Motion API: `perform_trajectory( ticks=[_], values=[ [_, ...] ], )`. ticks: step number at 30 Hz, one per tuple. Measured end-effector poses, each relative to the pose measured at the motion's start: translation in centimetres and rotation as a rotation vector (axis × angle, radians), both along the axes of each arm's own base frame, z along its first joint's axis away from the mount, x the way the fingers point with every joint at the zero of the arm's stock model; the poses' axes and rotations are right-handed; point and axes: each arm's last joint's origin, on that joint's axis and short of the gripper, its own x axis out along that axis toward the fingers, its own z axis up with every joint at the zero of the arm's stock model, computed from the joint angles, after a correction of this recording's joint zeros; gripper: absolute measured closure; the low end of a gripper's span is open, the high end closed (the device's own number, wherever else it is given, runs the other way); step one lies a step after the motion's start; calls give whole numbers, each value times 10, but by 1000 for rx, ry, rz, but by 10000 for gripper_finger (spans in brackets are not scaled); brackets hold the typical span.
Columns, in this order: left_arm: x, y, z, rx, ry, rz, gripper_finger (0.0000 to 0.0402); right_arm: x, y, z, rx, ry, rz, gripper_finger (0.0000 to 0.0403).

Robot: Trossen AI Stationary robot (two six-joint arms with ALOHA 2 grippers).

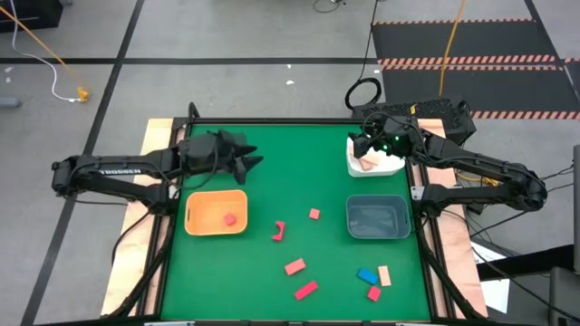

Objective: Sort & place blocks by color
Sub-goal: Put the light brown block into the white bin

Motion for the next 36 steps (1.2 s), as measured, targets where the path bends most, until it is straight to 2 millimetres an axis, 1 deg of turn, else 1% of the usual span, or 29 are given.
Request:
perform_trajectory(
  ticks=[10, 12, 15, 18, 20, 22, 26, 31, 36],
  values=[
    [7, -36, 27, -13, -293, -159, 169, 4, -5, 10, -45, -106, -16, 149],
    [7, -44, 31, -14, -338, -195, 169, 5, -5, 12, -35, -158, -30, 149],
    [6, -56, 36, -23, -384, -250, 169, 7, -6, 18, 15, -280, -65, 149],
    [5, -68, 38, -33, -403, -299, 169, 9, -4, 20, 124, -383, -66, 149],
    [4, -74, 37, -39, -403, -319, 169, 10, -2, 19, 185, -403, 1, 149],
    [3, -80, 37, -49, -404, -324, 169, 11, 2, 16, 236, -373, 87, 149],
    [1, -89, 37, -61, -404, -333, 170, 15, 20, 8, 351, -290, 242, 149],
    [-1, -96, 37, -65, -403, -332, 169, 21, 52, 4, 472, -224, 460, 149],
    [-2, -101, 37, -68, -402, -345, 170, 23, 85, -1, 580, -158, 579, 149]
  ],
)
